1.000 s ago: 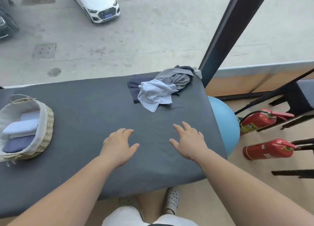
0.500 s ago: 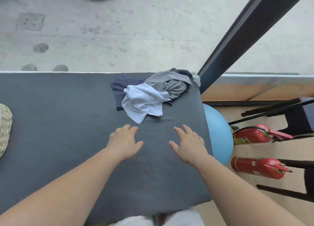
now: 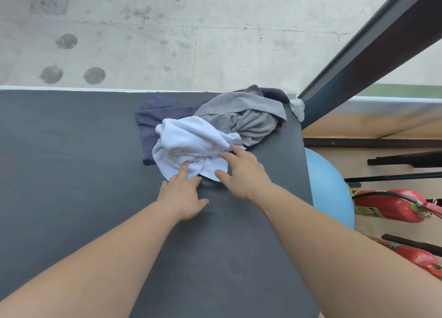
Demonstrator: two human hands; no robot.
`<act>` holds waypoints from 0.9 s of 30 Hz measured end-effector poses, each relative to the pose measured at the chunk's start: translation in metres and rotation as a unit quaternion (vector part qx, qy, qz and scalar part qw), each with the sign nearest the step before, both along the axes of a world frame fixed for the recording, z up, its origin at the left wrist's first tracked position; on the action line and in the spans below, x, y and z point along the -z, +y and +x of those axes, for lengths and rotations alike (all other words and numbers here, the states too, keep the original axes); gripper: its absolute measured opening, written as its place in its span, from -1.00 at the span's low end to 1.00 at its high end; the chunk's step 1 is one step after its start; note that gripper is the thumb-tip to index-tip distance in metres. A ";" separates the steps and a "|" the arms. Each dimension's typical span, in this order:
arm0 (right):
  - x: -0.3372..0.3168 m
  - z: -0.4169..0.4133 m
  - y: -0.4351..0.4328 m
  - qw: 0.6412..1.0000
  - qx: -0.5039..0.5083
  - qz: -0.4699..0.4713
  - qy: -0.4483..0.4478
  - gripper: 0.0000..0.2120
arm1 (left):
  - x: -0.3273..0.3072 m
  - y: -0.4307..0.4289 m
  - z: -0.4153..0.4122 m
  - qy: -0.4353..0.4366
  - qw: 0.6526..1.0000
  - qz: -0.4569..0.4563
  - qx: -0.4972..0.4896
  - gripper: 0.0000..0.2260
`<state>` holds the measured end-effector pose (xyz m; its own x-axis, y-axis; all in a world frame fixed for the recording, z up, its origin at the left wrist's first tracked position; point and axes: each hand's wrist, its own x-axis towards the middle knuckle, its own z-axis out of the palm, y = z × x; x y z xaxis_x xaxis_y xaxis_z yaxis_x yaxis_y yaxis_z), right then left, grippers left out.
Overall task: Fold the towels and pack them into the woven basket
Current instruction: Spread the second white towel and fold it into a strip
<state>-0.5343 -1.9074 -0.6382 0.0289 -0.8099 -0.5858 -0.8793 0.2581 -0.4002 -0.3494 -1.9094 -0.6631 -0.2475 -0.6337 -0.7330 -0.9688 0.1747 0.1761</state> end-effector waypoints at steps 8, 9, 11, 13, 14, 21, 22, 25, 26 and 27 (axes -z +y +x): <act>0.013 0.014 -0.037 0.999 -0.009 0.046 -0.001 -0.60 | 0.018 0.007 0.011 0.012 0.999 -0.047 0.007 -0.21; 0.009 0.013 -0.031 0.999 0.007 0.030 -0.024 -0.63 | 0.011 0.009 0.014 0.032 0.997 -0.065 -0.006 -0.29; -0.006 0.011 -0.011 0.996 0.060 0.003 -0.062 -0.62 | -0.008 0.016 0.023 0.081 0.989 -0.115 -0.037 -0.49; -0.027 0.009 0.014 0.989 0.117 -0.025 -0.083 -0.69 | -0.030 0.028 0.035 0.136 0.975 -0.164 -0.072 -0.70; -0.037 0.009 0.026 0.986 0.137 -0.041 -0.085 -0.76 | -0.042 0.035 0.041 0.160 0.966 -0.183 -0.090 -0.80; -0.115 0.012 0.107 0.983 0.128 -0.108 -0.079 -0.65 | -0.120 0.093 0.085 0.267 0.921 -0.190 -0.209 -0.81; -0.127 0.013 0.118 0.983 0.126 -0.109 -0.078 -0.65 | -0.129 0.100 0.091 0.274 0.918 -0.179 -0.223 -0.78; -0.155 0.018 0.149 0.984 0.126 -0.108 -0.067 -0.73 | -0.150 0.119 0.107 0.281 0.918 -0.153 -0.235 -0.68; -0.163 0.019 0.159 0.983 0.131 -0.109 -0.065 -0.76 | -0.157 0.125 0.111 0.279 0.920 -0.145 -0.233 -0.69; -0.171 0.020 0.169 0.981 0.140 -0.112 -0.068 -0.79 | -0.165 0.130 0.115 0.273 0.924 -0.140 -0.227 -0.71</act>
<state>-0.5144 -1.7380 -0.4669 -0.1481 -0.9050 -0.3987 -0.7212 0.3747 -0.5826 -0.2346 -1.7790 -0.4980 -0.1944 -0.9090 -0.3688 -0.7336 -0.1149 0.6698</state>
